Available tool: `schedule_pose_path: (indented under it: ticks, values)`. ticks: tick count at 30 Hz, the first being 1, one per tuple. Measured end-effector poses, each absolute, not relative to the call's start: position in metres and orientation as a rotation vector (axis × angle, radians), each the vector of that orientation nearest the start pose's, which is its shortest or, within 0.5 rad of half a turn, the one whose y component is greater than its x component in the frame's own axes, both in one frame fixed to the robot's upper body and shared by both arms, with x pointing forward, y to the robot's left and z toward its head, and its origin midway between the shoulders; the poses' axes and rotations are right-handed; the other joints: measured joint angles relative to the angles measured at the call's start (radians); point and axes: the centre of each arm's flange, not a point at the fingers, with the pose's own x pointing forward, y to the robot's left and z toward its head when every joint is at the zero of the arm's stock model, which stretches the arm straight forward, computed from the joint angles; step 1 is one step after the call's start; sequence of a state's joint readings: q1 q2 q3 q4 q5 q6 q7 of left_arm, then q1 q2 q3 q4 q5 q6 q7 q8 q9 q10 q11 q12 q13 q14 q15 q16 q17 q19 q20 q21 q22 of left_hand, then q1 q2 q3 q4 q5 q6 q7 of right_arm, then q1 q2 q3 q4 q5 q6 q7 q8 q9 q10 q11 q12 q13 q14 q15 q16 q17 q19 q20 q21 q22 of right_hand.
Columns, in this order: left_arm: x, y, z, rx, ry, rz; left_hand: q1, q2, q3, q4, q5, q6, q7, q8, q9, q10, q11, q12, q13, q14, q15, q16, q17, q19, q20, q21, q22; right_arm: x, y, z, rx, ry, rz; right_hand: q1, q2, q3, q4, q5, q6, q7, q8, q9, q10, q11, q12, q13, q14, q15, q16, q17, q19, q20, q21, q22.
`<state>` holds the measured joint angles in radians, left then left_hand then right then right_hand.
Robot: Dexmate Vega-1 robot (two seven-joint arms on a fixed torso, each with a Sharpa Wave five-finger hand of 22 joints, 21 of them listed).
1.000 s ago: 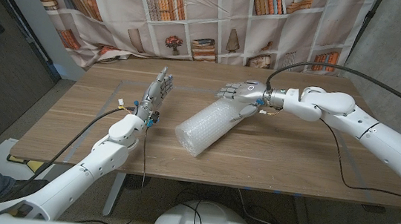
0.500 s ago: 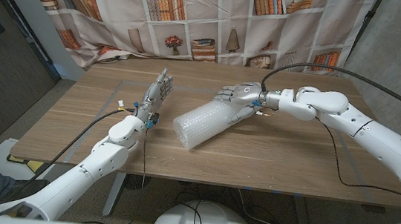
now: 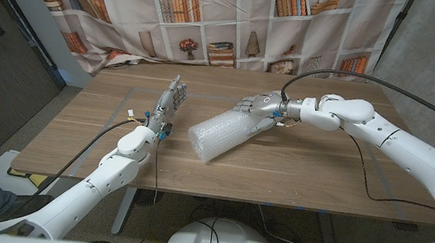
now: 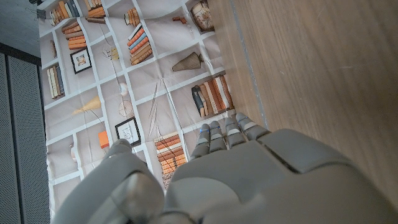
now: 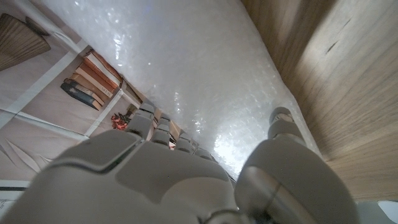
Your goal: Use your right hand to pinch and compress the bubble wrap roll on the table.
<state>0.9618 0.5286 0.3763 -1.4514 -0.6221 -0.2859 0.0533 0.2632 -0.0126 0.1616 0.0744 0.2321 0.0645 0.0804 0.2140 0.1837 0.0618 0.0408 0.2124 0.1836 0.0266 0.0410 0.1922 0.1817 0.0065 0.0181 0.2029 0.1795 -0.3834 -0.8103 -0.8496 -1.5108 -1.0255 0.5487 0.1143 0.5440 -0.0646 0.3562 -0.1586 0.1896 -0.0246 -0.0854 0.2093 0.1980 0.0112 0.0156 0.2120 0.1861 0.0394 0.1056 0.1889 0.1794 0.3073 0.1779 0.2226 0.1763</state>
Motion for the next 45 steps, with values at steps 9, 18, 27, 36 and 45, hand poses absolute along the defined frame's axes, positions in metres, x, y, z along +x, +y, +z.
schedule_pose_path:
  ticks: [9,18,27,36,45]
  values:
    - [0.626,0.265,-0.057,-0.045,-0.580,-0.212,0.003,0.003,0.000,0.000,-0.008,0.004,-0.004,0.000,0.000,0.000,0.000,0.000,0.000,0.000,0.000,0.000,0.000,0.000,0.000,0.000,0.000,0.617,-0.162,0.025,-2.221,-0.956,0.487,0.021,-0.003,0.002,-0.002,0.006,0.017,-0.002,0.002,0.000,0.016,-0.006,0.003,0.000,0.026,-0.014,0.004,0.000,0.052,-0.012,0.010,-0.002]
    - [0.626,0.265,-0.057,-0.045,-0.579,-0.213,0.003,0.003,-0.004,0.004,-0.008,0.004,-0.004,0.000,0.000,0.005,-0.005,0.000,0.000,0.004,0.004,0.000,0.000,-0.011,0.011,0.000,0.000,0.623,-0.159,0.021,-2.238,-0.950,0.494,0.139,-0.030,0.032,-0.018,0.022,0.096,-0.017,0.026,0.000,0.124,-0.041,0.031,0.000,0.123,-0.097,0.007,-0.003,0.159,-0.059,0.031,-0.002]
    - [0.626,0.265,-0.058,-0.047,-0.577,-0.213,0.003,0.003,-0.004,0.004,-0.008,0.004,-0.004,-0.004,0.000,0.005,-0.005,0.000,0.000,0.006,0.006,0.000,0.000,-0.011,0.011,0.000,0.000,0.628,-0.155,0.022,-2.244,-0.968,0.485,0.210,-0.031,0.047,-0.003,0.036,0.200,-0.030,0.056,0.000,0.266,-0.065,0.058,-0.003,0.255,-0.146,0.019,0.000,0.198,-0.091,0.044,-0.001]
    - [0.626,0.266,-0.059,-0.049,-0.576,-0.210,0.003,0.003,-0.004,0.004,-0.008,0.004,-0.004,-0.004,0.000,0.005,-0.005,0.000,0.005,0.006,0.006,0.000,0.000,-0.011,0.011,0.000,0.000,0.632,-0.154,0.023,-2.237,-0.995,0.474,0.231,-0.051,0.064,0.000,0.036,0.300,-0.025,0.083,0.000,0.376,-0.074,0.073,-0.007,0.349,-0.148,0.019,0.000,0.241,-0.158,0.035,0.005]
    - [0.626,0.266,-0.058,-0.049,-0.578,-0.209,0.007,0.007,-0.004,0.004,-0.008,0.004,-0.004,-0.004,0.000,0.005,-0.005,0.000,0.005,0.006,0.006,0.000,0.000,-0.011,0.011,0.000,0.000,0.631,-0.154,0.026,-2.210,-1.055,0.450,0.256,-0.077,0.069,0.006,0.034,0.473,-0.020,0.128,-0.006,0.553,-0.102,0.100,-0.008,0.512,-0.155,0.027,0.005,0.384,-0.194,0.065,0.008]
